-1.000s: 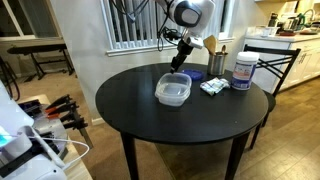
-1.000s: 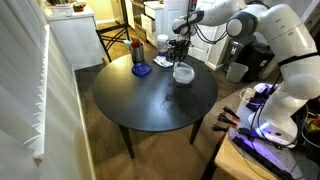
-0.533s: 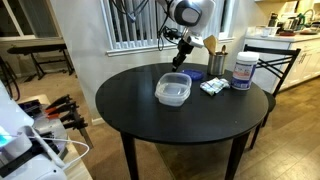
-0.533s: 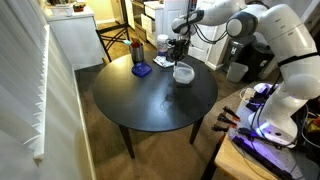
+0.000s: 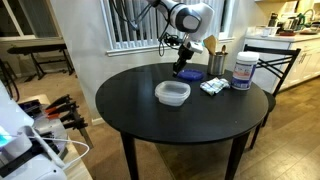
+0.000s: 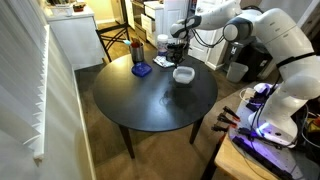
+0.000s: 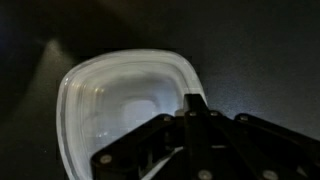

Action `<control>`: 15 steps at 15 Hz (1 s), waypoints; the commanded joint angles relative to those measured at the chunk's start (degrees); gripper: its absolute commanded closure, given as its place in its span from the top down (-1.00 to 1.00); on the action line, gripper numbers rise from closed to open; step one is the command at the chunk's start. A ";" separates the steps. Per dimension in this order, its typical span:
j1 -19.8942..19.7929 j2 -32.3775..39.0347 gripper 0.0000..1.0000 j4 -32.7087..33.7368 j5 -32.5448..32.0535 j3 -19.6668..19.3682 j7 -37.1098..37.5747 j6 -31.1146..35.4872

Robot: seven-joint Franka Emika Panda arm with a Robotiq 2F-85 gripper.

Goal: Put the bowl into the other bowl

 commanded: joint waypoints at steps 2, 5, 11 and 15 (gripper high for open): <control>0.21 4.37 -1.00 5.15 -2.45 0.13 3.61 -2.41; 0.05 5.07 -1.00 6.27 -2.86 0.47 3.44 -2.79; 0.28 0.59 -1.00 2.43 -1.74 1.05 -1.55 -2.43; 0.72 -3.71 -1.00 -1.16 -1.73 1.18 -4.00 -0.70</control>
